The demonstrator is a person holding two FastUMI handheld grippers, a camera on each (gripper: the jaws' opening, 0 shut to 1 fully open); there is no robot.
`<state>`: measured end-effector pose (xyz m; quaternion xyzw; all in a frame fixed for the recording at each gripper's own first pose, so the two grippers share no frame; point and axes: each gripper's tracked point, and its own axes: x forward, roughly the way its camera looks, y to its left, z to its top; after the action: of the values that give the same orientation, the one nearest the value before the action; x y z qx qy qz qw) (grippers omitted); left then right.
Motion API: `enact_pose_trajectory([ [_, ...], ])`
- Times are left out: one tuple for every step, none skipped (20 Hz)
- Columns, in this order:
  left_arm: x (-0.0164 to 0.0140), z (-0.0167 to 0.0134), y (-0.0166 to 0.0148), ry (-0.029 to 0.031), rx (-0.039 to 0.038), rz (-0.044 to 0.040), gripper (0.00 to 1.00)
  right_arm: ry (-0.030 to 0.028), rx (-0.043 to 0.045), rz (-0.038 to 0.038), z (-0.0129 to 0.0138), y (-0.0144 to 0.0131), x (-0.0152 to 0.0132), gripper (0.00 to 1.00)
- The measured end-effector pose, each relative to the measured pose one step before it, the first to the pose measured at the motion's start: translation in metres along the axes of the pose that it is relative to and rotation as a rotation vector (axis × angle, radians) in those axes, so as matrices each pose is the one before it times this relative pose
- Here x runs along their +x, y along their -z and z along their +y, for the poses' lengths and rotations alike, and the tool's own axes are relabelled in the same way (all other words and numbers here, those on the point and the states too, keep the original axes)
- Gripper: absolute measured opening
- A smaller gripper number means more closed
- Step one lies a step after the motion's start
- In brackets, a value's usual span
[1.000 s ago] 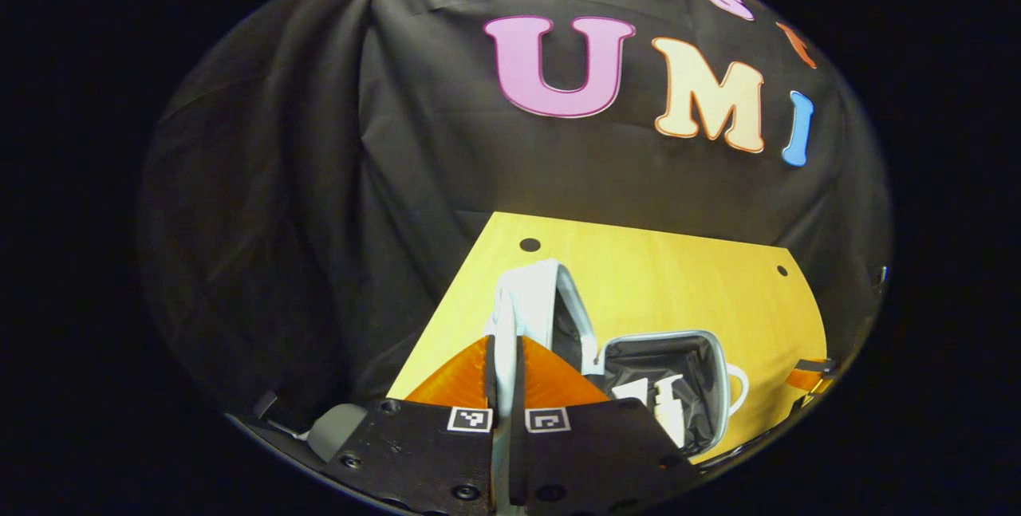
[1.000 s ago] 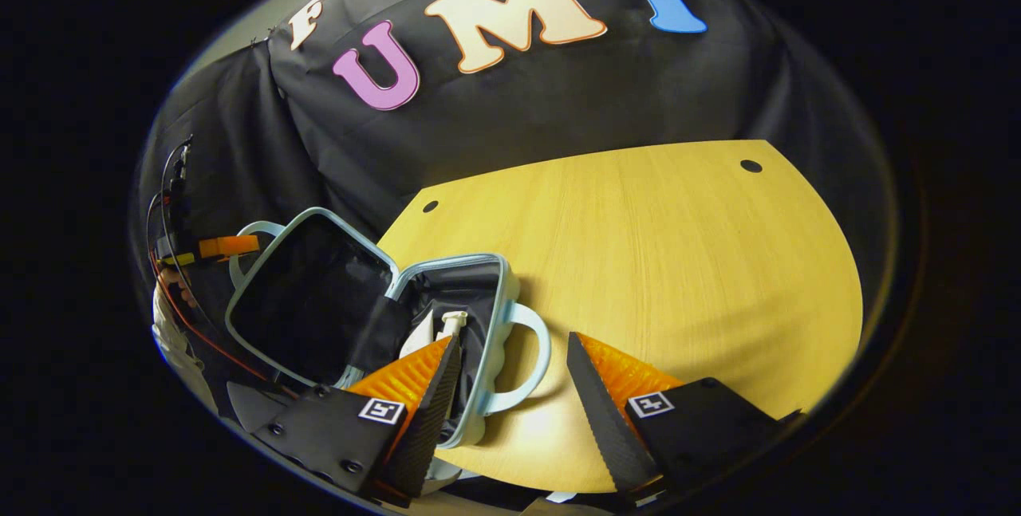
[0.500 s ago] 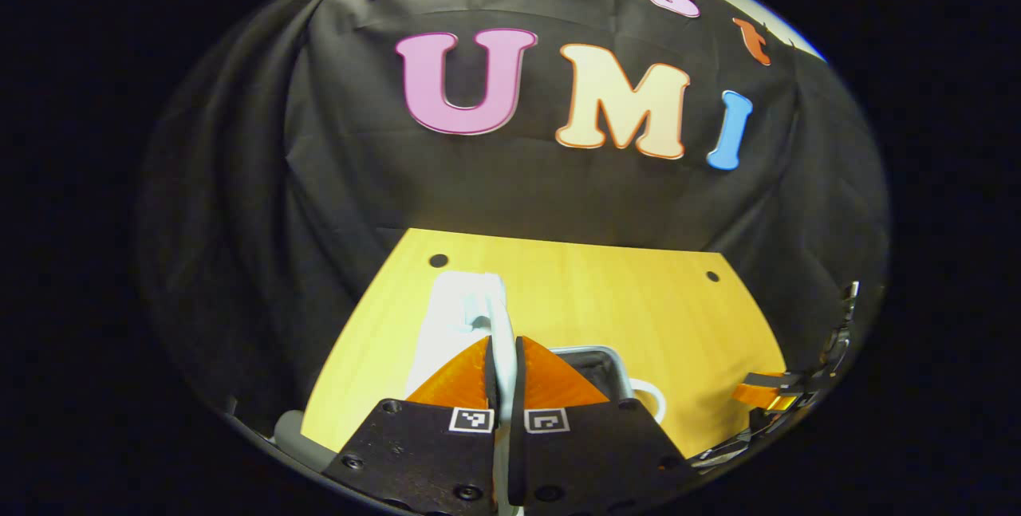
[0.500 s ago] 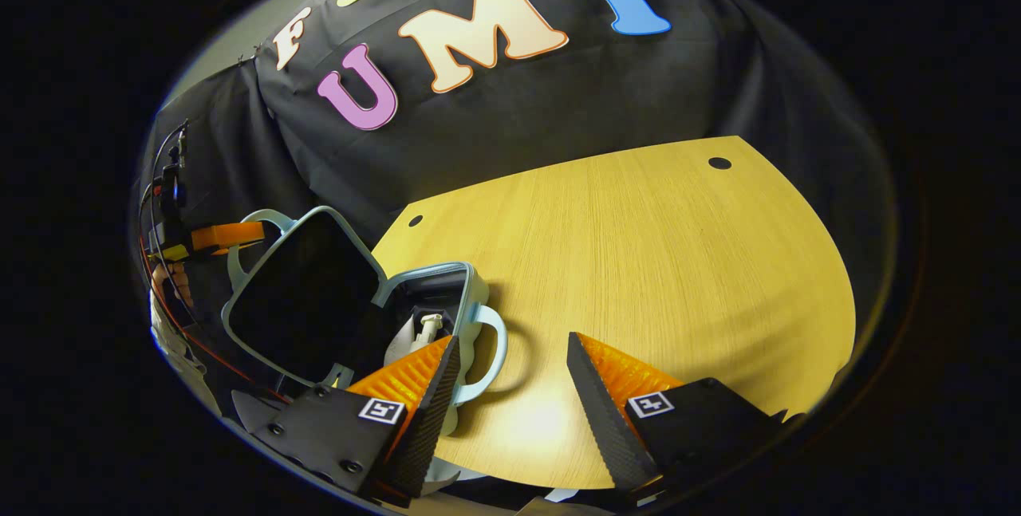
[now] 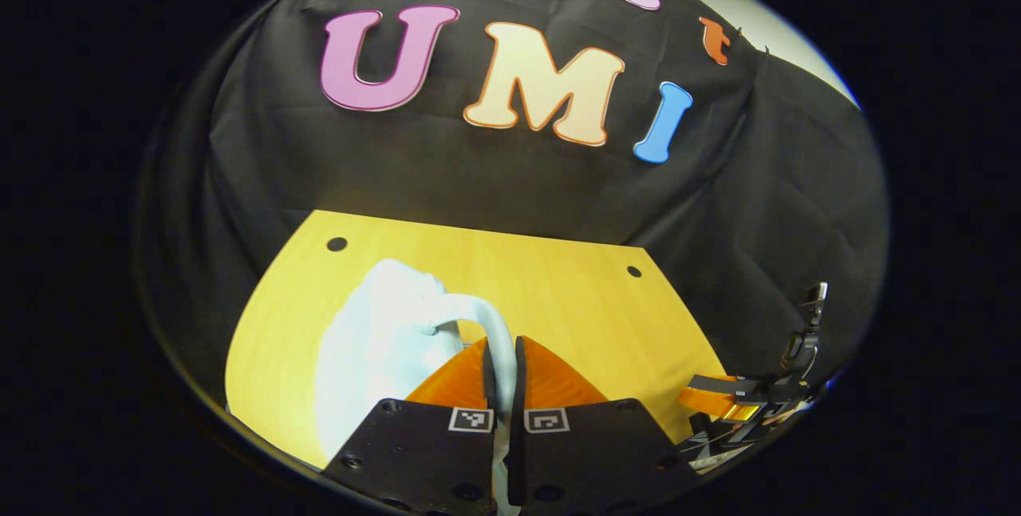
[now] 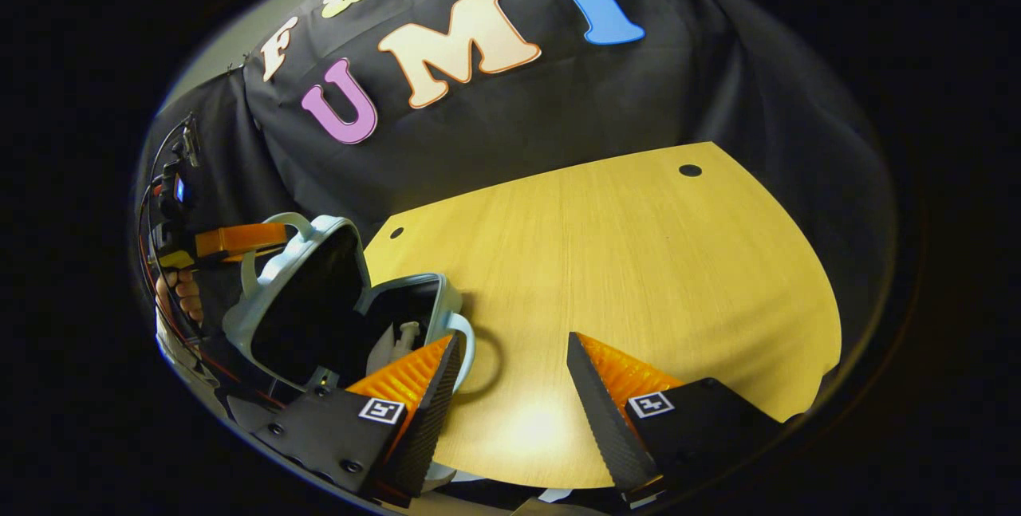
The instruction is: First open the suitcase, pack the skin care products into it, and then close the suitcase.
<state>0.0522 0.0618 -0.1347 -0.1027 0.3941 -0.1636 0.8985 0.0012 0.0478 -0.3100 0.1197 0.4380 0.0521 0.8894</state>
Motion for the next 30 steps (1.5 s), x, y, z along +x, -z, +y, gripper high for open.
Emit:
enact_pose_trajectory([
  [0.00747, -0.00859, 0.00839, 0.02112, -0.00684, 0.01416, 0.00, 0.01025, 0.00142, -0.00080, -0.00433, 0.00061, -0.00155, 0.86],
  [0.00703, -0.00917, 0.00762, 0.02609, -0.00741, 0.01667, 0.00, 0.01066, 0.00211, -0.00163, -0.00476, -0.00040, -0.00239, 0.86],
  [0.00743, -0.00781, 0.00926, 0.01444, -0.01163, 0.01712, 0.00, 0.00703, 0.00338, 0.00094, -0.00334, -0.00007, -0.00199, 0.86],
  [0.00775, -0.00625, 0.00996, 0.01783, -0.00079, 0.02455, 0.00, 0.00740, 0.00404, 0.00068, -0.00312, -0.00003, -0.00229, 0.86],
  [0.00906, -0.00641, 0.00898, 0.01366, 0.00013, 0.01337, 0.00, 0.00821, 0.00273, -0.00196, -0.00270, -0.00015, -0.00230, 0.86],
  [0.00703, -0.00479, 0.01033, 0.00874, -0.00140, 0.02503, 0.00, 0.00878, -0.00051, -0.00204, -0.00292, -0.00081, -0.00172, 0.86],
  [0.00932, -0.00377, 0.00926, 0.01114, 0.00231, 0.01971, 0.00, 0.00845, 0.00013, -0.00081, -0.00339, 0.00057, -0.00184, 0.86],
  [0.00853, -0.00320, 0.00891, 0.00460, 0.00061, 0.01883, 0.00, 0.00799, 0.00136, -0.00013, -0.00366, 0.00004, -0.00152, 0.86],
  [0.01124, -0.00250, 0.00993, 0.00465, 0.00334, 0.02283, 0.00, 0.00875, 0.00241, 0.00093, -0.00392, 0.00036, -0.00190, 0.86],
  [0.00960, -0.00093, 0.01032, -0.00199, 0.00478, 0.02181, 0.00, 0.00852, 0.00530, 0.00112, -0.00440, 0.00034, -0.00131, 0.86],
  [0.00973, 0.00029, 0.01096, -0.00061, 0.00718, 0.02587, 0.00, 0.00562, 0.00559, 0.00058, -0.00495, 0.00166, -0.00174, 0.86],
  [0.00799, -0.00014, 0.00901, -0.00547, 0.01487, 0.02267, 0.00, 0.00979, 0.00533, 0.00075, -0.00508, -0.00005, -0.00152, 0.86],
  [0.00958, -0.00143, 0.01059, -0.00391, 0.01388, 0.02648, 0.00, 0.00967, 0.00189, -0.00019, -0.00401, 0.00127, -0.00131, 0.86],
  [0.00843, -0.00064, 0.00999, -0.00811, 0.01374, 0.01833, 0.00, 0.01380, 0.00269, 0.00265, -0.00678, 0.00203, -0.00267, 0.86],
  [0.01069, 0.00107, 0.01348, -0.00529, 0.01005, 0.02551, 0.00, 0.00845, 0.00333, 0.00106, -0.00402, 0.00114, -0.00091, 0.86],
  [0.00743, 0.00168, 0.00666, -0.00016, 0.00270, 0.01466, 0.00, 0.00704, 0.00322, 0.00112, -0.00390, 0.00041, -0.00084, 0.86],
  [0.00660, 0.00021, 0.00550, -0.00159, 0.00062, 0.00723, 0.00, 0.00675, 0.00152, 0.00048, -0.00248, -0.00109, -0.00092, 0.86],
  [0.00475, -0.00098, 0.00385, -0.00341, 0.00449, 0.00650, 0.03, 0.00554, 0.00146, -0.00105, -0.00309, 0.00082, -0.00208, 0.86],
  [0.00352, -0.00077, 0.00184, -0.01284, 0.01509, 0.00259, 0.00, 0.00249, 0.00285, -0.00039, -0.00278, 0.00057, -0.00293, 0.86],
  [0.00254, 0.00163, 0.00203, -0.01934, 0.02871, 0.00007, 0.01, 0.00156, 0.00417, -0.00108, -0.00166, -0.00138, -0.00101, 0.86],
  [0.00214, 0.00082, 0.00282, -0.02083, 0.01675, 0.00373, 0.01, 0.00137, 0.00302, -0.00236, -0.00062, -0.00097, 0.00020, 0.87],
  [0.00147, -0.00057, 0.00090, -0.02429, 0.01951, 0.00039, 0.01, -0.00188, 0.00119, -0.00440, 0.00047, -0.00243, 0.00025, 0.86],
  [-0.00142, 0.00174, -0.00397, -0.04034, 0.02043, -0.02604, 0.06, -0.00425, -0.00047, -0.00909, 0.00227, -0.00420, 0.00037, 0.87],
  [-0.00179, -0.00260, -0.00547, -0.03246, 0.01146, -0.04029, 0.10, -0.00560, -0.00323, -0.01298, 0.00362, -0.00483, -0.00101, 0.86],
  [-0.00776, -0.00446, -0.01478, -0.03365, 0.00593, -0.08106, 0.23, -0.00579, -0.00926, -0.01597, 0.00306, -0.00502, -0.00163, 0.86],
  [-0.01050, -0.00560, -0.01413, -0.01957, 0.00761, -0.07894, 0.35, -0.00871, -0.01807, -0.02663, 0.00475, -0.00759, -0.00133, 0.88],
  [-0.01209, -0.00346, -0.02275, -0.01535, 0.01286, -0.09517, 0.58, -0.00670, -0.02161, -0.03451, 0.00485, -0.00899, -0.00210, 0.90],
  [-0.01342, 0.00297, -0.02772, -0.01756, 0.00984, -0.08554, 0.63, -0.01435, -0.01792, -0.03928, 0.00719, -0.01220, -0.00130, 0.94],
  [-0.01024, 0.00314, -0.02671, -0.02762, 0.01050, -0.07188, 0.71, -0.01358, -0.00764, -0.04301, 0.00796, -0.01284, -0.00313, 0.99],
  [-0.00933, 0.00039, -0.02578, -0.03493, -0.00026, -0.06853, 0.72, -0.01801, -0.00242, -0.05134, 0.00776, -0.01428, -0.00241, 0.99],
])
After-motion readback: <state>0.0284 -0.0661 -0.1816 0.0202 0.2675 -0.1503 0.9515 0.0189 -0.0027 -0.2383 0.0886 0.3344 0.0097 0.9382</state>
